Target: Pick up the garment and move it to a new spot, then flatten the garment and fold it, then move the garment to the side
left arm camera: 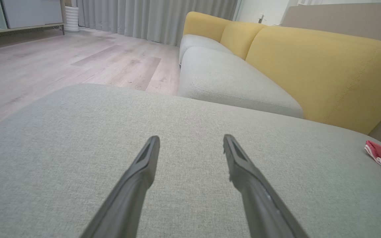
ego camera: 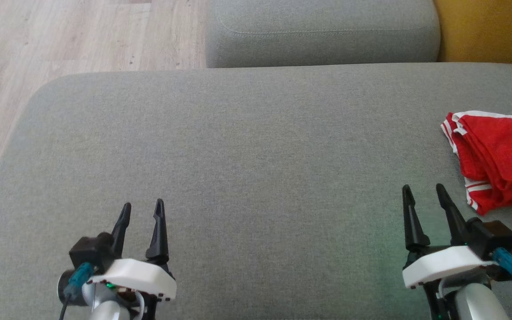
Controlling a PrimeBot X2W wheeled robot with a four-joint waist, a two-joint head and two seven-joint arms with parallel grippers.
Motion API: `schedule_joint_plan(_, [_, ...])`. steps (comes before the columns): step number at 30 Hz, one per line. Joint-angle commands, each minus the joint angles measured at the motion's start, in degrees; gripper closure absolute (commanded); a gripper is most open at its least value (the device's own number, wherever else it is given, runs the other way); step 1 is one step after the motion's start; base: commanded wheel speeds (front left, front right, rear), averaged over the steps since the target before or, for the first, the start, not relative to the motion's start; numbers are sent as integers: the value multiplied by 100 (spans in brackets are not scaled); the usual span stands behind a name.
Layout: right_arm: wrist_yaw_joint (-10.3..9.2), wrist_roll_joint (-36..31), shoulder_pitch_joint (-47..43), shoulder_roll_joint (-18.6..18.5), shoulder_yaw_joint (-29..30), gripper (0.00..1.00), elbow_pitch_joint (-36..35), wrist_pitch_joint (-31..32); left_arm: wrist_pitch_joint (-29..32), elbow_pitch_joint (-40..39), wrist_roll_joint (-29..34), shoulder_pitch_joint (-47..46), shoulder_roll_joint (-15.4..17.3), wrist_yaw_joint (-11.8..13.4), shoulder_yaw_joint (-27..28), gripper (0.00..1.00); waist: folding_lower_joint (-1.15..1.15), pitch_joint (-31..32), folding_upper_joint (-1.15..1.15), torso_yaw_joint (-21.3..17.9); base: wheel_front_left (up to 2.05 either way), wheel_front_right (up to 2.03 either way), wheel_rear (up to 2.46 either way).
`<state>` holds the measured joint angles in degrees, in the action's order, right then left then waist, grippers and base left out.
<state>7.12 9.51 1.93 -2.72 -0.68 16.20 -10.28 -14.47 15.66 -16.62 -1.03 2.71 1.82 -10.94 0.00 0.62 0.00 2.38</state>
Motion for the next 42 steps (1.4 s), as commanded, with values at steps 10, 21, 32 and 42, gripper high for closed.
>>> schedule_joint_plan(10, [36,-9,247,-16,-230,0,-29,-158,-52,-62,27,-179,17,51,64,0,0,4,0,17,0,0,0])
schedule_joint_plan(21, [36,-29,253,-16,-277,0,-9,-133,-52,-43,-11,-185,17,90,76,0,0,-2,0,11,0,0,0])
schedule_joint_plan(32, [-2,51,-188,6,-118,100,569,-68,41,492,-65,224,-3,64,-126,100,1,-7,0,19,0,0,0])
schedule_joint_plan(42, [1,713,-138,5,-49,100,506,74,205,443,-670,163,0,-16,23,100,1,-13,0,-1,0,0,0])
